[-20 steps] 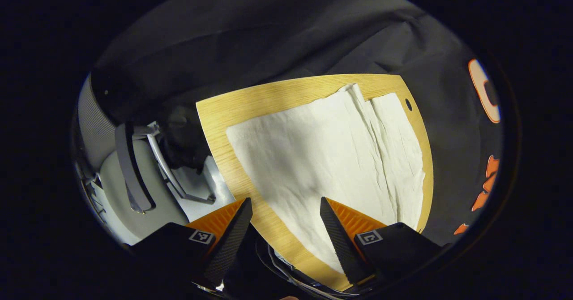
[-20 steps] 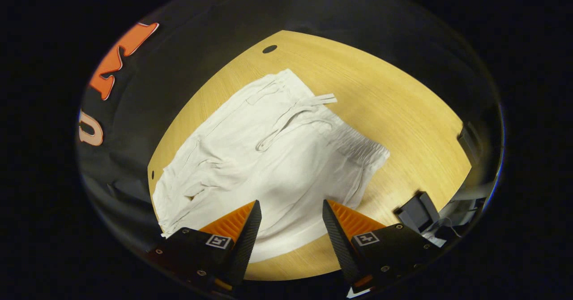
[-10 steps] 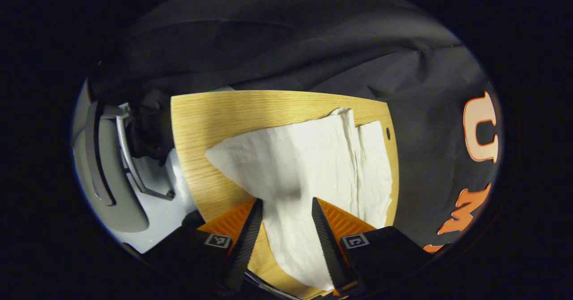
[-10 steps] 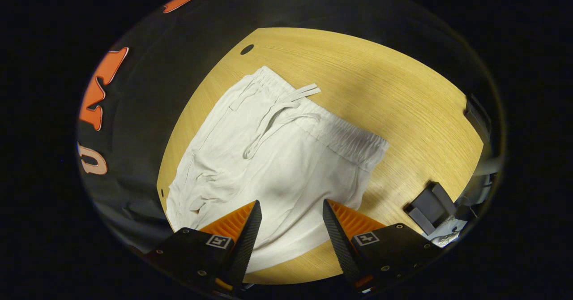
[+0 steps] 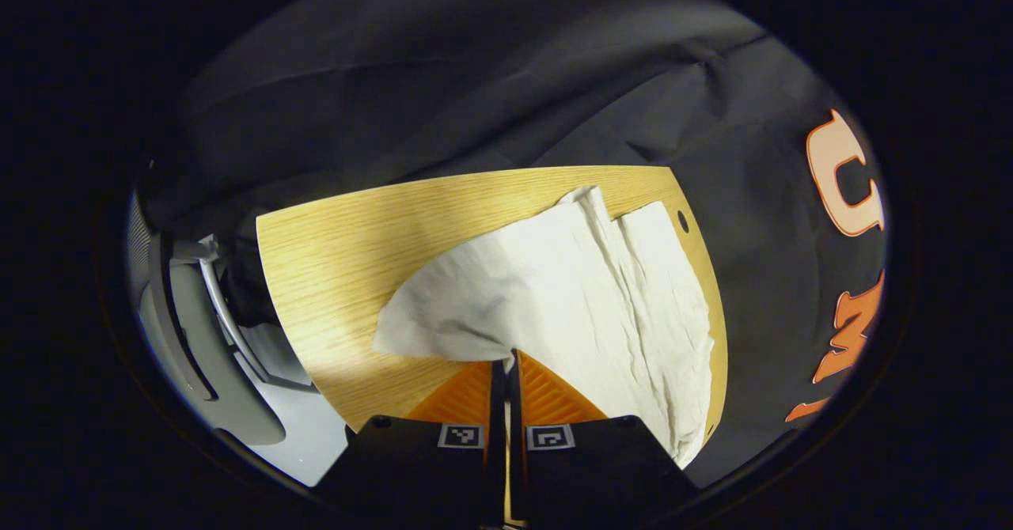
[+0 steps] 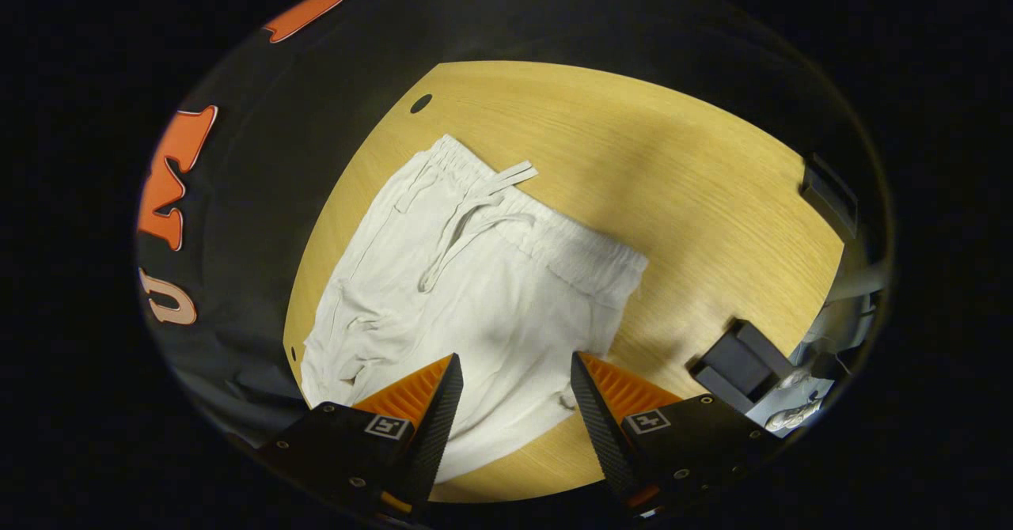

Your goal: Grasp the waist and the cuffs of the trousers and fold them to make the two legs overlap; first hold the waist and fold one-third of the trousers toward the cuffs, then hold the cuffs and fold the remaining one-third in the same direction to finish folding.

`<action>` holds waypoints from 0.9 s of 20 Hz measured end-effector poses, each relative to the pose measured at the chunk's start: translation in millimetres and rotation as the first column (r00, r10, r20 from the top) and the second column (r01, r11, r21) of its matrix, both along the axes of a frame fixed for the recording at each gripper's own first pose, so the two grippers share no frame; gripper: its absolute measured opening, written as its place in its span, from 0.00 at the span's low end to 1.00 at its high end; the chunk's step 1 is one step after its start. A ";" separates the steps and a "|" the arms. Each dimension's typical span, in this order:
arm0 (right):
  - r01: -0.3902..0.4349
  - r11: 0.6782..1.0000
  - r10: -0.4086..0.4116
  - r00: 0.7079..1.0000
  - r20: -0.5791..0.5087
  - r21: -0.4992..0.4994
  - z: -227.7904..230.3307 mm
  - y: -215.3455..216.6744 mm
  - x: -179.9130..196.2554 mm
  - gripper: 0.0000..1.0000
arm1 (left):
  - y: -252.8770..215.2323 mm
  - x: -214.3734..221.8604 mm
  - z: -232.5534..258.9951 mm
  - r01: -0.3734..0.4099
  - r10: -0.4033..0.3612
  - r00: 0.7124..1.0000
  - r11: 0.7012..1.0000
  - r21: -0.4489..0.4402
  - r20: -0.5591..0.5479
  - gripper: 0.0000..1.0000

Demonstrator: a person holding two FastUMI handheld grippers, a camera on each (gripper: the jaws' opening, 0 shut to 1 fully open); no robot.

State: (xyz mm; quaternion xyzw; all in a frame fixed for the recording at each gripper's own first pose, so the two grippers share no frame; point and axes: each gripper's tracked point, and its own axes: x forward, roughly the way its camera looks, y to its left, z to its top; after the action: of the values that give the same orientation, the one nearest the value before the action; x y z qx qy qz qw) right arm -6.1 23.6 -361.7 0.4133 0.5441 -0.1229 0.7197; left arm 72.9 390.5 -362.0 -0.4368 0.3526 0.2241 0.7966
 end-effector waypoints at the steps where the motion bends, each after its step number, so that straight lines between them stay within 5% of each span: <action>1: 0.010 1.000 -0.011 1.000 -0.007 -0.006 -1.9 -3.7 -2.9 0.84 | 1.6 -0.4 6.0 -0.004 0.004 1.000 1.000 -0.006 0.010 0.06; 7: 0.041 0.998 -0.044 0.997 -0.068 -0.051 -29.6 -23.9 -2.8 0.82 | 10.4 5.4 57.0 -0.008 0.008 0.995 1.000 0.002 0.103 0.06; 9: 0.050 0.998 -0.053 0.996 -0.072 -0.040 -34.9 -18.8 0.9 0.69 | 7.2 9.9 79.2 0.014 -0.017 0.991 1.000 0.027 0.130 0.06; 10: 0.050 0.998 -0.053 0.995 -0.079 -0.040 -38.4 -17.0 1.1 0.76 | 4.8 12.6 87.1 0.021 -0.027 0.990 0.999 0.043 0.136 0.06; 12: 0.078 0.995 -0.083 0.994 -0.077 -0.059 -40.7 -21.1 4.5 0.76 | 2.7 15.2 95.2 0.036 -0.044 0.989 0.998 0.059 0.140 0.06; 16: 0.177 0.984 -0.178 0.984 -0.029 -0.035 -34.2 -31.6 14.1 0.13 | 2.1 20.7 102.5 0.057 -0.066 0.988 0.996 0.067 0.140 0.07; 18: 0.240 0.971 -0.240 0.971 0.015 0.009 -18.7 -36.5 24.5 0.06 | 0.8 28.8 107.7 0.077 -0.087 0.986 0.994 0.073 0.143 0.06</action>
State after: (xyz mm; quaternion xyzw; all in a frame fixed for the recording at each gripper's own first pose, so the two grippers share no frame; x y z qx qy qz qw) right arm 18.5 -12.9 -380.4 0.4798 0.4849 -0.2039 0.7022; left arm 101.7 391.3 -254.3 -0.4102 0.3036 0.1702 0.8430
